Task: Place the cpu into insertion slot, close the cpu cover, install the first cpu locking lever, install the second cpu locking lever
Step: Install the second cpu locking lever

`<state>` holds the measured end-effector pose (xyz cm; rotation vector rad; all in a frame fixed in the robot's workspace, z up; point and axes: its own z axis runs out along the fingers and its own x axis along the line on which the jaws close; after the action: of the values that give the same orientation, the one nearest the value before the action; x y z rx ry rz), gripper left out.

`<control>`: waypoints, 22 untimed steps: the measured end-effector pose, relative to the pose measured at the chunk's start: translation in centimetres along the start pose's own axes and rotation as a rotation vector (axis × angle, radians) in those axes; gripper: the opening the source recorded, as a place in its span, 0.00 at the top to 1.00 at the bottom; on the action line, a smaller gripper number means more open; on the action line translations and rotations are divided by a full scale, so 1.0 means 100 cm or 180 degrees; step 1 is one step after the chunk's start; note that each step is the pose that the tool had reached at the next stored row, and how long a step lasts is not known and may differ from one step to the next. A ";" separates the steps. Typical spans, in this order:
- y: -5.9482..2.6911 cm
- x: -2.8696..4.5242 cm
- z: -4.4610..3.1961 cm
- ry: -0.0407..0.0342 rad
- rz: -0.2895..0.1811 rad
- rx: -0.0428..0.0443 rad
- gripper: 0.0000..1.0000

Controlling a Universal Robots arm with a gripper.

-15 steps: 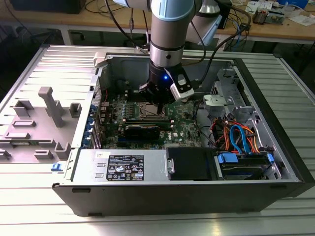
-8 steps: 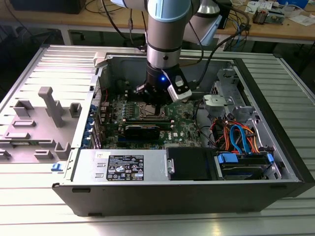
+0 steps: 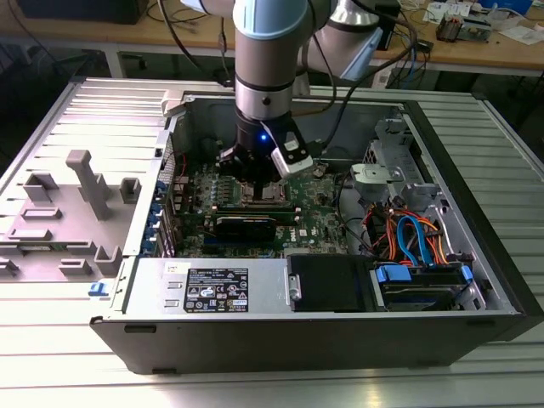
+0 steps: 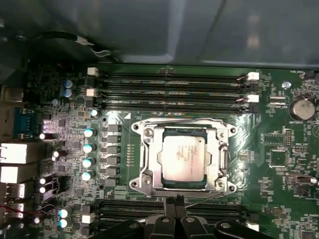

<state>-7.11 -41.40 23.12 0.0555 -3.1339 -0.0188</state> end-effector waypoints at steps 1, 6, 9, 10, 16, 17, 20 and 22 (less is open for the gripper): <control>0.0000 0.0014 0.0016 0.0000 -0.0003 0.0000 0.89; 0.0001 0.0047 0.0023 0.0000 -0.0022 0.0000 0.89; 0.0002 0.0045 -0.0052 0.0005 -0.0028 0.0000 0.89; 0.0002 0.0036 -0.0064 0.0009 -0.0028 0.0000 0.89; -0.0009 -0.0054 -0.0080 0.0052 -0.0046 -0.0003 0.89; -0.0017 -0.0059 -0.0080 0.0066 -0.0071 -0.0002 0.89; -0.0042 -0.0058 -0.0083 0.0074 -0.0094 -0.0002 0.89; -0.0068 -0.0059 -0.0088 0.0078 -0.0103 -0.0002 0.89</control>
<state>-6.49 -42.07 23.99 0.1056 -3.1083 -0.0192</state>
